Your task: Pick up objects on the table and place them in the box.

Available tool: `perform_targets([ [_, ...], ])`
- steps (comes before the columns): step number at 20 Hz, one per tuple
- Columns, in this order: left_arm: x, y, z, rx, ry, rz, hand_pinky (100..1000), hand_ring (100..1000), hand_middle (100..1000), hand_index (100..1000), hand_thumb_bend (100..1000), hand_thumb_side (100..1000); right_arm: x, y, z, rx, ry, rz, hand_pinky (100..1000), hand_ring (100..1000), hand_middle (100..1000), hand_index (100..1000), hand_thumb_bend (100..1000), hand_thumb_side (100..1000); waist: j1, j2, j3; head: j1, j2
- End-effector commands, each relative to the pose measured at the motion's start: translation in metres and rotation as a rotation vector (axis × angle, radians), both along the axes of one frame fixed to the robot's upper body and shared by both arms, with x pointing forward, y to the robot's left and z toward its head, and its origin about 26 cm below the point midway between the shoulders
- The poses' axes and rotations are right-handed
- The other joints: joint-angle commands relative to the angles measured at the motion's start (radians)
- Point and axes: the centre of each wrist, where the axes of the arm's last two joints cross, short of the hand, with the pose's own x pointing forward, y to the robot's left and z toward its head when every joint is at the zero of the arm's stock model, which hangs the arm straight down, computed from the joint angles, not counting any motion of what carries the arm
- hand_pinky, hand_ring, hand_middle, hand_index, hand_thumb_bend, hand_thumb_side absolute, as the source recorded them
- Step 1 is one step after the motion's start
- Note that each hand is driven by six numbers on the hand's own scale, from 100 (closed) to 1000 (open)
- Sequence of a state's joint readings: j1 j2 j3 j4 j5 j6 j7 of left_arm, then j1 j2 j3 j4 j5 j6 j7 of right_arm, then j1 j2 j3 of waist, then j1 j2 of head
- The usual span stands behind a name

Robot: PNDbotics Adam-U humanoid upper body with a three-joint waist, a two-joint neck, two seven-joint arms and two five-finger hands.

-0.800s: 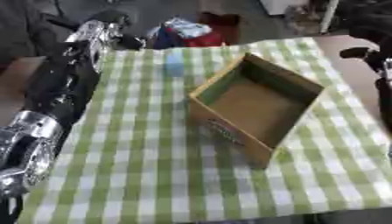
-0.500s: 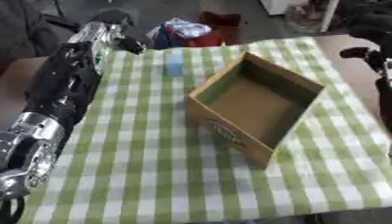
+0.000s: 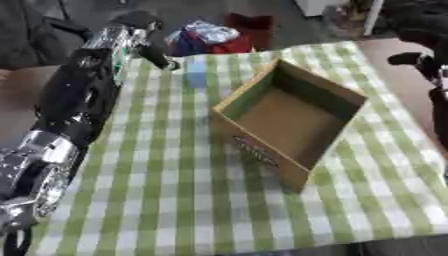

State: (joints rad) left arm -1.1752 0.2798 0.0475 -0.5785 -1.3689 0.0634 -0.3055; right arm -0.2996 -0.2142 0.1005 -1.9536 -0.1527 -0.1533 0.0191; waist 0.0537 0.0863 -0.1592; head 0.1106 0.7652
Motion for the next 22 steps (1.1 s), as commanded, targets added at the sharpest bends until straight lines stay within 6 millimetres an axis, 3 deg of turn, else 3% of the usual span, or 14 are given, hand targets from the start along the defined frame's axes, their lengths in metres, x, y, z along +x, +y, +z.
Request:
perform_targets([
  [1,0.000,0.004,0.019,-0.002,-0.057,0.004,802,837,831,910,536,471,-0.001,0.003,0.009,0.001,-0.036,0.020,634,773,740,741,100,423,-0.002,-0.006,-0.004,0.007,0.005],
  [9,-0.002,0.012,0.031,-0.029,-0.133,0.025,799,836,831,915,524,496,-0.003,0.006,0.018,-0.004,-0.073,0.032,633,773,740,740,100,423,0.008,0.040,-0.043,0.076,0.004],
  [16,-0.004,0.023,0.046,-0.015,-0.150,0.051,800,836,833,913,486,488,-0.003,0.009,0.024,-0.005,-0.093,0.045,630,773,739,738,100,423,0.017,0.086,-0.083,0.171,-0.039],
  [22,-0.005,0.030,0.057,-0.005,-0.165,0.067,799,835,833,909,450,483,-0.003,0.012,0.026,-0.005,-0.101,0.054,628,773,739,737,100,424,0.024,0.112,-0.097,0.206,-0.051],
])
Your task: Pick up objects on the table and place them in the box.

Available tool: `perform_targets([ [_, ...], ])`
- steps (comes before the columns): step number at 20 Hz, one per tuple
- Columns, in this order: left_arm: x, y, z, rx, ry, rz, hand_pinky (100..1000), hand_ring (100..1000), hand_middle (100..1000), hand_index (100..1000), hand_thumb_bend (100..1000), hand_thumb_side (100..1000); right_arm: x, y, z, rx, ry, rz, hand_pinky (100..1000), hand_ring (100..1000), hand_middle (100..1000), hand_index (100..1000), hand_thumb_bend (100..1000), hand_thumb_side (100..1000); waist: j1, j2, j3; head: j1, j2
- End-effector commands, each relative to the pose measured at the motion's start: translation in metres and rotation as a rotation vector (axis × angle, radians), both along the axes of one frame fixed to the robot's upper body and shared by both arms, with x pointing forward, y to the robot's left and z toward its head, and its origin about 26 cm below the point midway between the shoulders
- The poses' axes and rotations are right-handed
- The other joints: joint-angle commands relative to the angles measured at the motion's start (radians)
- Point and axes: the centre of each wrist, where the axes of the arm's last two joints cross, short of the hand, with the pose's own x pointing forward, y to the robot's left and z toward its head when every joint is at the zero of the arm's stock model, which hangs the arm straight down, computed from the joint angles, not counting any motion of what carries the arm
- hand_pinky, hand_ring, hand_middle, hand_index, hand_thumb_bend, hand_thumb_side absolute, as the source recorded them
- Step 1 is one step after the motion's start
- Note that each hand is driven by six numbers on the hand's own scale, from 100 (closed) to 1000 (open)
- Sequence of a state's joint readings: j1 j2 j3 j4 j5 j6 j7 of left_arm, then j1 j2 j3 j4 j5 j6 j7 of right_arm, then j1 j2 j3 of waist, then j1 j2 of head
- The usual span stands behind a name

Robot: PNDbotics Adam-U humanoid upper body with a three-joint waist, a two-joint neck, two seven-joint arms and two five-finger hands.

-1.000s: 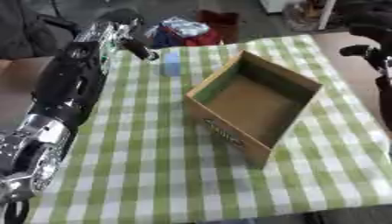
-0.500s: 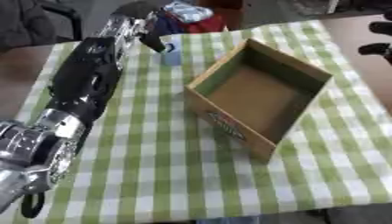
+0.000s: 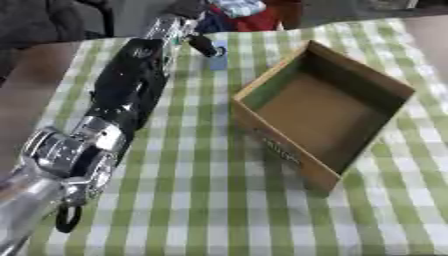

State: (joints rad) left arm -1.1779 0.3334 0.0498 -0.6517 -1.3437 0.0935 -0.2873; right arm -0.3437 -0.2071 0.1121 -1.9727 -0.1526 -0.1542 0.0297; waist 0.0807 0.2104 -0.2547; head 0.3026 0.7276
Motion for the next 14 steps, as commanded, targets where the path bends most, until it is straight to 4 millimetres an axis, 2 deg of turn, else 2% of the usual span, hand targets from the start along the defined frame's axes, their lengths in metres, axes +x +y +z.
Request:
perform_targets([
  [1,-0.001,0.012,0.027,0.008,-0.055,0.022,799,836,833,908,457,473,-0.003,0.002,0.010,-0.003,-0.043,0.015,628,773,738,736,100,421,-0.002,-0.009,-0.004,0.017,-0.015],
  [9,-0.001,0.015,0.016,-0.021,0.014,0.019,799,835,830,907,429,469,-0.003,0.004,0.012,-0.001,-0.050,0.018,627,771,738,736,100,425,0.001,0.008,-0.015,0.019,-0.011],
  [14,-0.001,0.014,0.017,-0.027,0.029,0.015,800,836,833,908,428,470,-0.002,0.004,0.012,-0.002,-0.050,0.018,627,771,738,736,100,426,0.002,0.008,-0.014,0.015,-0.008],
])
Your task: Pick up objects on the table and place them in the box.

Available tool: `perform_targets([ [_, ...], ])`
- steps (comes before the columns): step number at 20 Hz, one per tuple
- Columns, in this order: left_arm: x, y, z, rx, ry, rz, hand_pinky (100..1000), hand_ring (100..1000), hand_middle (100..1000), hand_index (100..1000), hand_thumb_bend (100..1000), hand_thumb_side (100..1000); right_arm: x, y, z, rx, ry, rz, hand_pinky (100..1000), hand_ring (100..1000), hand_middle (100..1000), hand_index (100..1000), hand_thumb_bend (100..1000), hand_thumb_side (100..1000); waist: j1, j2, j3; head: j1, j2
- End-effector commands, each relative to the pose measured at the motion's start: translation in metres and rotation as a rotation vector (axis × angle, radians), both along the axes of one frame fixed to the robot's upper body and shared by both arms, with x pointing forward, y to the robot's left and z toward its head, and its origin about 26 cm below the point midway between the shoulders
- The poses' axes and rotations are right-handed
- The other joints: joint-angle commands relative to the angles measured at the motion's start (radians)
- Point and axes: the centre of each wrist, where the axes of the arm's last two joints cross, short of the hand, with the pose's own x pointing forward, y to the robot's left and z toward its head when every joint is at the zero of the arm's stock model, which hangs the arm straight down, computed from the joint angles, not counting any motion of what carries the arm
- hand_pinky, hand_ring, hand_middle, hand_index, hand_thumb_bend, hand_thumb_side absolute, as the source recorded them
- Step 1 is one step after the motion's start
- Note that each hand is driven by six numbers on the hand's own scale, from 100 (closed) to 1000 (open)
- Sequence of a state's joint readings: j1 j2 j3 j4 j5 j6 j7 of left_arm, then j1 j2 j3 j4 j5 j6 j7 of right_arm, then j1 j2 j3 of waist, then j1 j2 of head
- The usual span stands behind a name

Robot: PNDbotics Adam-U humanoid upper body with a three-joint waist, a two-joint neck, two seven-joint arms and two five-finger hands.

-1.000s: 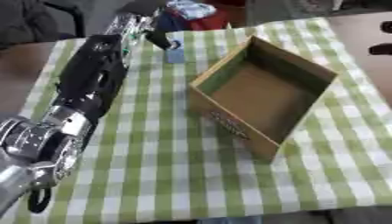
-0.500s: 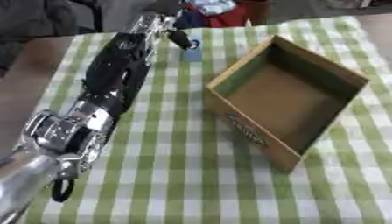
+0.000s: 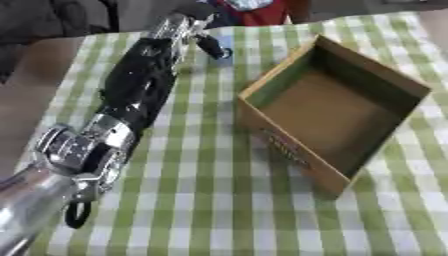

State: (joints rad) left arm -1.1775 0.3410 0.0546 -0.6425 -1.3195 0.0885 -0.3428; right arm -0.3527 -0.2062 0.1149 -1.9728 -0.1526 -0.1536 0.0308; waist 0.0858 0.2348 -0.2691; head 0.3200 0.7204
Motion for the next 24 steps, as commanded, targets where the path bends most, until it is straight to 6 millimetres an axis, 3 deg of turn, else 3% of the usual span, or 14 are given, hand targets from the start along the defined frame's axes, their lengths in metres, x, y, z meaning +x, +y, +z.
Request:
perform_targets([
  [1,-0.001,0.009,0.018,0.001,-0.033,0.011,800,836,833,908,427,470,-0.003,0.002,0.010,-0.001,-0.043,0.013,627,771,738,735,100,426,-0.003,-0.017,0.001,-0.002,-0.001],
  [11,-0.001,0.010,0.015,0.010,-0.003,0.005,794,827,821,902,345,455,-0.002,0.003,0.011,-0.002,-0.046,0.016,627,771,738,735,100,426,0.002,-0.009,-0.005,-0.004,-0.006],
  [24,-0.001,0.012,0.001,0.019,-0.022,0.052,773,803,803,883,321,462,-0.002,0.004,0.012,0.000,-0.051,0.018,626,771,735,734,100,419,0.007,0.005,-0.015,0.003,-0.013],
])
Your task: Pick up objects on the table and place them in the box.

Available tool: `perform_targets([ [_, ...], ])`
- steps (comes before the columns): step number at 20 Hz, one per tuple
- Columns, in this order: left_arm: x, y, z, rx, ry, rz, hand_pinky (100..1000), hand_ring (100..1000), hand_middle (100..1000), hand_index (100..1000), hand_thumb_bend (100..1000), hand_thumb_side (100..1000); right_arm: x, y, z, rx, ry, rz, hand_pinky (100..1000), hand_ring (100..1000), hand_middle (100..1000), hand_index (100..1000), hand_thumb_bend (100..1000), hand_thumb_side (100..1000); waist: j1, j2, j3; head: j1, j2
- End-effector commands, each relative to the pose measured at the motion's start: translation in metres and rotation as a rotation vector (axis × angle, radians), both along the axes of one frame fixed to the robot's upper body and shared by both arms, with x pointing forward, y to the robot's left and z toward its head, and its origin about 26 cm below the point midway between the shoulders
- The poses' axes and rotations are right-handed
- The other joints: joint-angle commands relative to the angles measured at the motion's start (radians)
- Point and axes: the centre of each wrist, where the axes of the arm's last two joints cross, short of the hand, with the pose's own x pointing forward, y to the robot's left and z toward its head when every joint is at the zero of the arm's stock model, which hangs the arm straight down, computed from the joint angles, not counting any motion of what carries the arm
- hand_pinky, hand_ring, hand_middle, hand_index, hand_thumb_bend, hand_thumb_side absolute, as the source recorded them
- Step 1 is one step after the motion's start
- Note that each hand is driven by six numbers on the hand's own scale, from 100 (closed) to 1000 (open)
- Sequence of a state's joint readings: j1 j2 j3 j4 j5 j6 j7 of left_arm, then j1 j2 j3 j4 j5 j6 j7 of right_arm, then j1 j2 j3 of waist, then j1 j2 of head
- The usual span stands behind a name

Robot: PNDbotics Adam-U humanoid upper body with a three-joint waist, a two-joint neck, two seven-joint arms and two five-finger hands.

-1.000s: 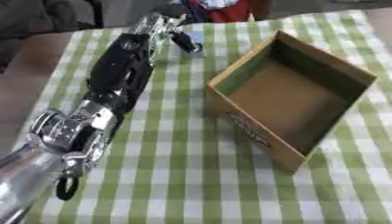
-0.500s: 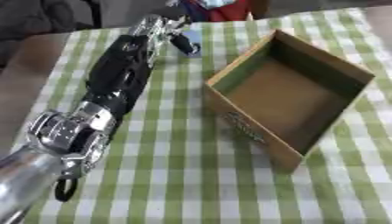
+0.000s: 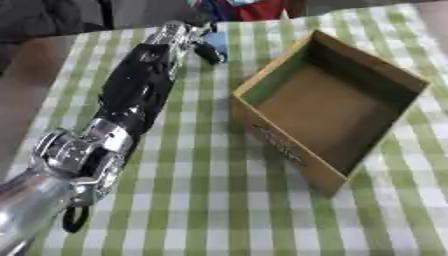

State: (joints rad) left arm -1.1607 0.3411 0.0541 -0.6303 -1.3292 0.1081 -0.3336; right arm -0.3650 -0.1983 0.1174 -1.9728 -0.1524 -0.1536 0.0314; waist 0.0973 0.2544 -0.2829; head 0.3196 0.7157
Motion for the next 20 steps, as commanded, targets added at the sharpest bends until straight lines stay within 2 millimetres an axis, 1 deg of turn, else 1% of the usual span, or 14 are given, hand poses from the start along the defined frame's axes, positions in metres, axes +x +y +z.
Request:
perform_targets([
  [1,-0.0001,0.0078,0.0109,0.015,-0.038,0.024,771,794,793,877,318,460,-0.0030,0.0006,0.0091,-0.006,-0.041,0.008,626,771,735,734,100,419,-0.004,-0.014,-0.001,0.003,-0.008],
  [3,0.0000,0.0080,0.0083,0.015,-0.034,0.029,769,786,788,878,323,462,-0.0029,0.0006,0.0092,-0.006,-0.042,0.008,626,771,735,734,100,419,-0.004,-0.014,-0.002,0.002,-0.008],
  [5,0.0000,0.0080,0.0079,0.017,-0.041,0.032,771,787,794,887,351,473,-0.0029,0.0005,0.0092,-0.006,-0.042,0.008,627,771,735,734,100,419,-0.004,-0.015,-0.003,0.002,-0.007],
  [7,-0.0001,0.0075,0.0092,0.017,-0.057,0.030,773,787,796,889,364,475,-0.0029,0.0005,0.0091,-0.006,-0.041,0.009,627,771,735,734,100,419,-0.004,-0.016,-0.003,0.003,-0.007],
  [8,-0.0002,0.0073,0.0102,0.018,-0.065,0.028,773,786,797,891,385,482,-0.0028,0.0006,0.0091,-0.006,-0.041,0.009,627,771,734,734,100,419,-0.004,-0.017,-0.003,0.003,-0.006],
  [12,-0.0006,0.0066,0.0141,0.018,-0.098,0.020,771,783,795,889,401,488,-0.0029,0.0006,0.0089,-0.006,-0.040,0.010,627,771,734,734,100,419,-0.005,-0.021,-0.003,0.004,-0.003],
  [20,-0.0005,0.0071,0.0125,0.013,-0.108,0.022,764,768,777,883,394,488,-0.0029,0.0009,0.0086,-0.006,-0.039,0.013,628,771,733,734,100,420,-0.009,-0.026,-0.003,0.007,-0.003],
])
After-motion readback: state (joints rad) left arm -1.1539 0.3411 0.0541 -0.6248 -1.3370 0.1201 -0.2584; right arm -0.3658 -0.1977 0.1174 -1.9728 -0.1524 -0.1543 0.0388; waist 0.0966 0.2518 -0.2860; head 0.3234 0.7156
